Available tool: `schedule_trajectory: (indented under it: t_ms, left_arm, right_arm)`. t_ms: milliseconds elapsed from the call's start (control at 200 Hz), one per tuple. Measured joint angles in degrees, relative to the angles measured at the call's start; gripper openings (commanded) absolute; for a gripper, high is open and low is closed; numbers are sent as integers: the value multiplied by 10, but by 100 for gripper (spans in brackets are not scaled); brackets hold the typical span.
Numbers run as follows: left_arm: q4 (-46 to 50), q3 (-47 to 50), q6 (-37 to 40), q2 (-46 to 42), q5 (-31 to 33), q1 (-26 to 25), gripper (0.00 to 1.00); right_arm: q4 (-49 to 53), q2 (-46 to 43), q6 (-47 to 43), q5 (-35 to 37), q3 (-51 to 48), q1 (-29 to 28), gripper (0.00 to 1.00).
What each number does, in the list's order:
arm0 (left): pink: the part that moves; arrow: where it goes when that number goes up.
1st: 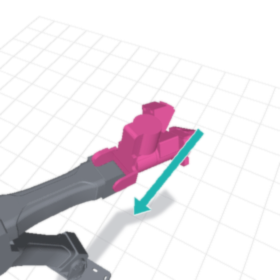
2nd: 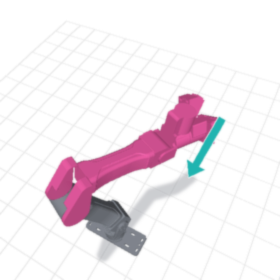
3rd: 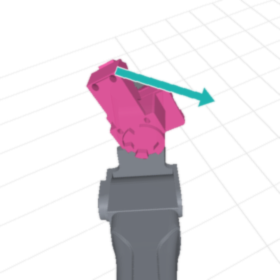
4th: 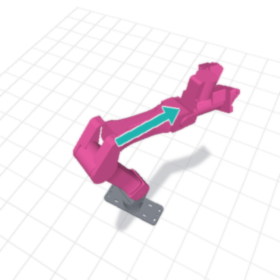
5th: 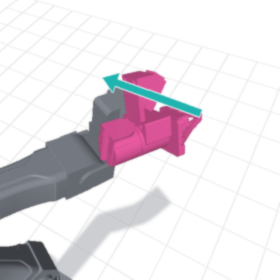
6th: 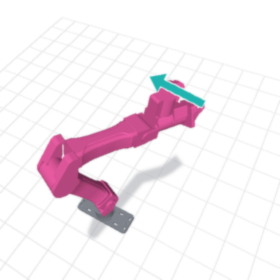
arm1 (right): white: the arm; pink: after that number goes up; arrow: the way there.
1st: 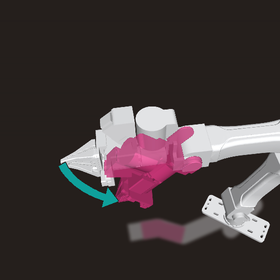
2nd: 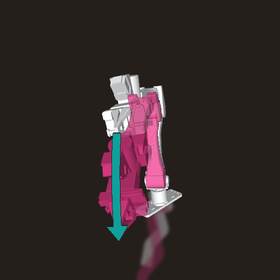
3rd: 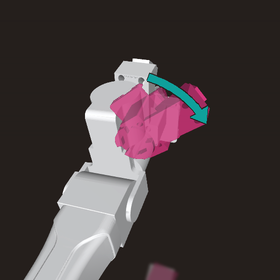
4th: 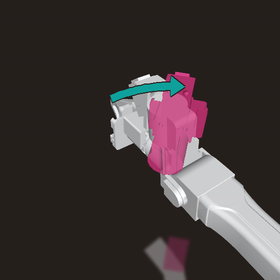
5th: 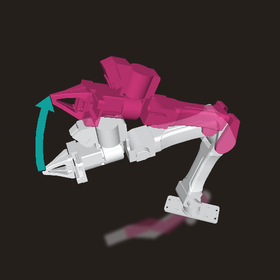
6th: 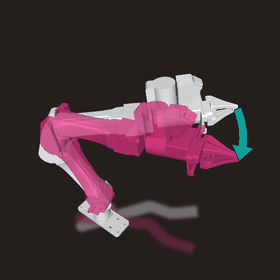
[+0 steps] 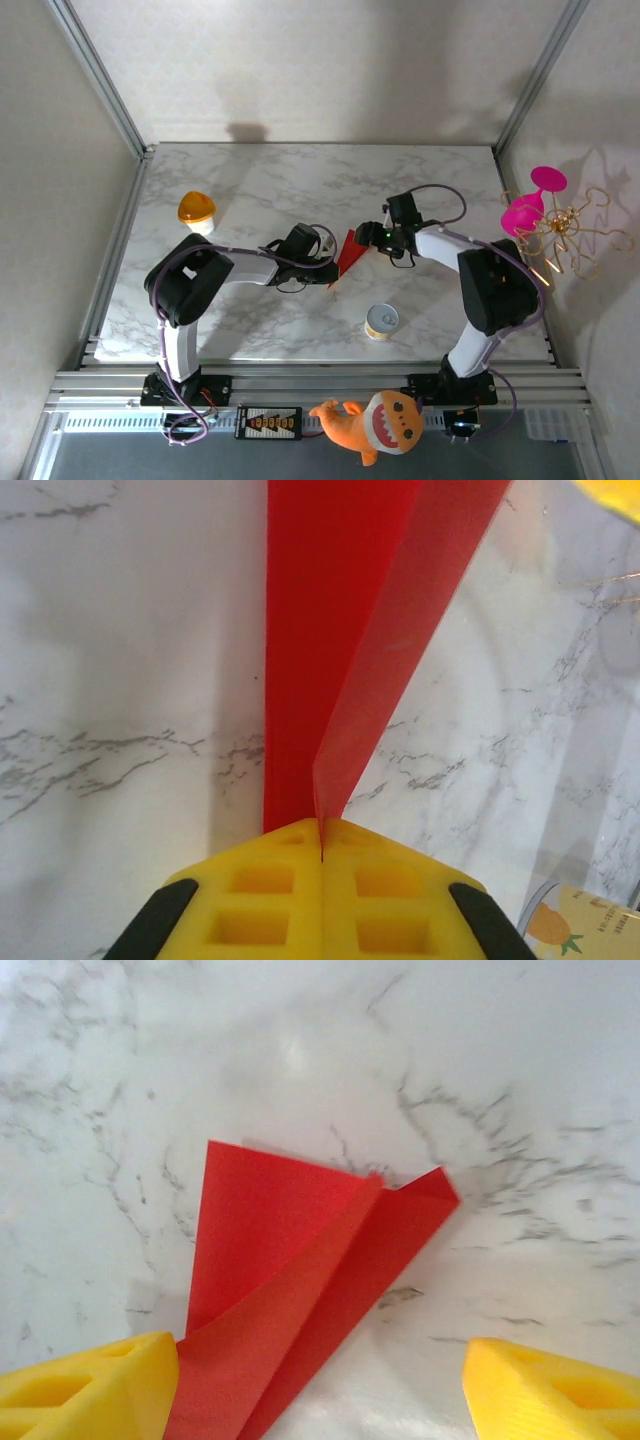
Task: Fold a paper plane with a square sheet of paper (pick it up from the middle)
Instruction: Fold the wing for the fifth time at the center of the table.
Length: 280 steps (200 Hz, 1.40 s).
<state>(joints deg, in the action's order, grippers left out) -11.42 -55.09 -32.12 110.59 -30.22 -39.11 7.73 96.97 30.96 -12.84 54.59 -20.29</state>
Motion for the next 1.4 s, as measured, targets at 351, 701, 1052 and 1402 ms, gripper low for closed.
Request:
schedule_trajectory:
  t_ms: [351,701,1052,1402]
  left_arm:
    - [19,-12,8,3,0,0,5]
    - [35,-26,9,9,0,0,5]
    - [40,-30,11,10,0,-1,5]
    - [40,-30,11,11,-1,-1,6]
  right_arm:
    - [-89,-87,13,-73,-80,-14,31]
    - [-124,4,27,-114,-70,-68,23]
    - [-126,26,29,-101,-56,-73,22]
    - [-111,35,29,-77,-46,-73,22]
